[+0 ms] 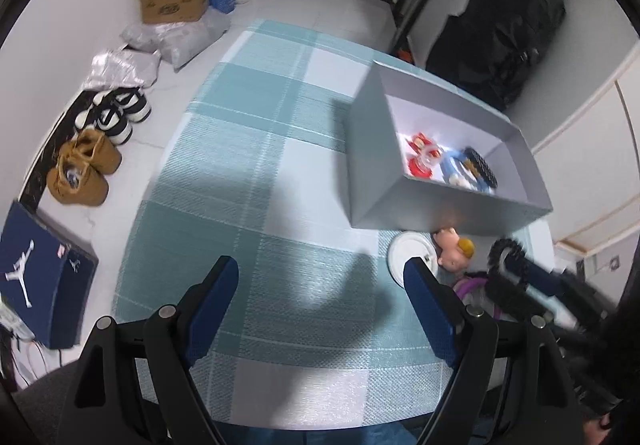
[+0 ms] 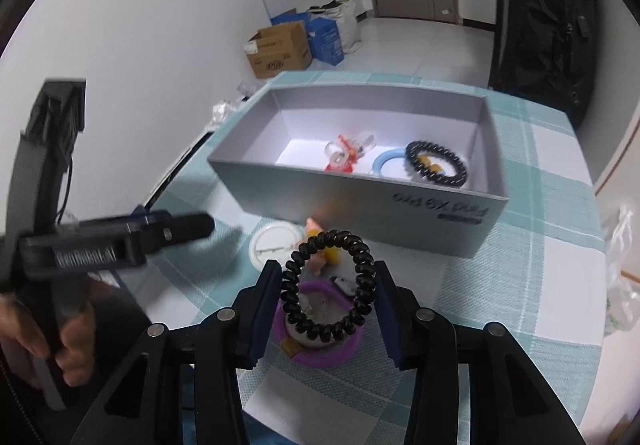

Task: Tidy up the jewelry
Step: 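Grasp the second black bead bracelet off the purple ring with the right tool, then grasp the white round badge with the left tool while the right tool lifts the bracelet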

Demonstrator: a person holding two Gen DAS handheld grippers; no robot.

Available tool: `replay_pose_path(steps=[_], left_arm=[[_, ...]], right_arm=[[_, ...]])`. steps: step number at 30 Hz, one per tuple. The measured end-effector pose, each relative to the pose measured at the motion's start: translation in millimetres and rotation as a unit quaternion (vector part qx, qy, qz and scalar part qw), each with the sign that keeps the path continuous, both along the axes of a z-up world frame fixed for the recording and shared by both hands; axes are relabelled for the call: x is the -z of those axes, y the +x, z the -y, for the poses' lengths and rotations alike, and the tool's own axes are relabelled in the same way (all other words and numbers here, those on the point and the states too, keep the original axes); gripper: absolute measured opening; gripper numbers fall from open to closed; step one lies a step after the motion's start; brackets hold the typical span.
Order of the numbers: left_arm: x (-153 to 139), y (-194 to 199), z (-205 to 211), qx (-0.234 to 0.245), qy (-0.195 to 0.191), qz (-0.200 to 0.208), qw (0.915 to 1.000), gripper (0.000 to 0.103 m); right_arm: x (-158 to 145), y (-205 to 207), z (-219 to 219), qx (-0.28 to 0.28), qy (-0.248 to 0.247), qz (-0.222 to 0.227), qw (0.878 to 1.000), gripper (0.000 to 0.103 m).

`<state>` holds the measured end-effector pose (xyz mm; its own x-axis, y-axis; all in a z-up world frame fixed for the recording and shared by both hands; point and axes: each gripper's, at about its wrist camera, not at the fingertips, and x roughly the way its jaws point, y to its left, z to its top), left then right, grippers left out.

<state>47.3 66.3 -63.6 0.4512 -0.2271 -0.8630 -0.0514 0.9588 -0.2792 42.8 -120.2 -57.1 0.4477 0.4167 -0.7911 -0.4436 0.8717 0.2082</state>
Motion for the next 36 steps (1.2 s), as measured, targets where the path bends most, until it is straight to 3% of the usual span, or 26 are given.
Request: replay_pose_path(steps=[11, 15, 19, 26, 29, 32, 33, 36], left_arm=[[3.6, 3.8, 36.4, 0.073, 0.018, -0.006, 0.9971, 0.081], [4.3, 6.3, 49.3, 0.09, 0.053, -0.004, 0.9945, 0.081], [8.2, 6.3, 59.5, 0.103, 0.113, 0.002, 0.9882, 0.081], [9.5, 9.3, 59.6, 0.111, 0.121, 0.011, 0.9864, 0.08], [8.3, 10.7, 63.5, 0.125, 0.111, 0.019, 0.9858, 0.07], [5.5, 8.3, 68.8, 0.145, 0.103, 0.027, 0.9837, 0.051], [4.4, 7.5, 71.4, 0.151, 0.103, 0.03, 0.9828, 0.036], [3.1, 8.0, 72.1, 0.157, 0.094, 0.03, 0.9826, 0.037]], right_arm=[[-21.9, -0.1, 19.7, 0.019, 0.035, 0.018, 0.999, 0.043], [-27.5, 0.8, 26.8, 0.025, 0.047, 0.018, 0.998, 0.043], [-34.7, 1.1, 32.0, 0.029, 0.055, 0.025, 0.998, 0.043], [-40.6, 1.6, 41.5, 0.031, 0.067, 0.027, 0.997, 0.043], [-40.9, 2.8, 44.6, 0.033, 0.071, 0.025, 0.997, 0.043], [-42.2, 5.1, 47.9, 0.037, 0.076, 0.024, 0.996, 0.043], [-42.6, 5.4, 49.0, 0.038, 0.078, 0.024, 0.996, 0.043], [-43.8, 5.6, 49.5, 0.039, 0.083, 0.024, 0.996, 0.043]])
